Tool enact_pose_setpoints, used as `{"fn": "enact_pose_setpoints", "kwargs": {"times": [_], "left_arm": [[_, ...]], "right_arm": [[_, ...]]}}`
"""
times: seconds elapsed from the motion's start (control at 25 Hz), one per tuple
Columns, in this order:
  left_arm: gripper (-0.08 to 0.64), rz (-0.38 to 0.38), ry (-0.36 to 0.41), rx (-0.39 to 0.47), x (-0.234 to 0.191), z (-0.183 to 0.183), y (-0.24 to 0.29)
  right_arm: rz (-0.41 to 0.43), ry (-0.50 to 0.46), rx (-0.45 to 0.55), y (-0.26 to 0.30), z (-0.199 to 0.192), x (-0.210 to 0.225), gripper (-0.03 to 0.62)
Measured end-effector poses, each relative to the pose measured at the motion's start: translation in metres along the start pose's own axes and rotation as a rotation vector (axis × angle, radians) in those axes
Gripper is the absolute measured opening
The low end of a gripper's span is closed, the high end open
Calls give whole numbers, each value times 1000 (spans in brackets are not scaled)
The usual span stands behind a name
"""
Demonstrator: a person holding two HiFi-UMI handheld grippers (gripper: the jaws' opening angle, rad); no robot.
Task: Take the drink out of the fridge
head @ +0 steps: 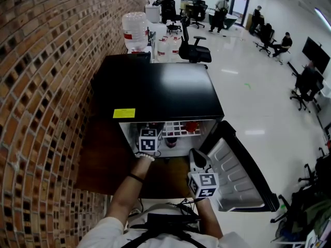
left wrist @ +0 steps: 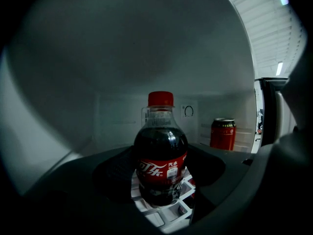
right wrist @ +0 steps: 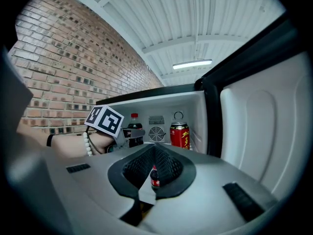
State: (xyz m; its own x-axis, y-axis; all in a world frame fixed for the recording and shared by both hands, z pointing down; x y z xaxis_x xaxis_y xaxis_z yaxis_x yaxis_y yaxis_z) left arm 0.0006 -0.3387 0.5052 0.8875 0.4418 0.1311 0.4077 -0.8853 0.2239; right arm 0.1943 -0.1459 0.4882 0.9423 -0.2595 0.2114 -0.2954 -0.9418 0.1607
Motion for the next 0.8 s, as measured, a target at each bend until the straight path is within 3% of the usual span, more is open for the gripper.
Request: {"fn": "enact_pose_setpoints", "kwargs": {"times": [0.36, 0.8], "left_arm": [[310, -12, -20, 8, 1, 0, -7], [310, -24, -6, 46, 4, -8, -58]], "right_arm": [[-7, 1, 6, -5, 3, 0, 8], [22, -6, 14, -6, 6, -16, 8]]}}
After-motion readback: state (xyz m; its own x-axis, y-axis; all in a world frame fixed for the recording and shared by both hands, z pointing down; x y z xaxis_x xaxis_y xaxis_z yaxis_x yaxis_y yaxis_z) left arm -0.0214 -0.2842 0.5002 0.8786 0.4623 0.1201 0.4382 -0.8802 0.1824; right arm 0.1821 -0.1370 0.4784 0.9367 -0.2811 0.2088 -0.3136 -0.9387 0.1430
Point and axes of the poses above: the fingertips, and each gripper's own axes: y forward along the fingers, x to its right, z out of its top, the point moved 8 cm from there along -y, backward along the fingers, and after that the axes turned 9 degrees about y, right-handed, at the moved point
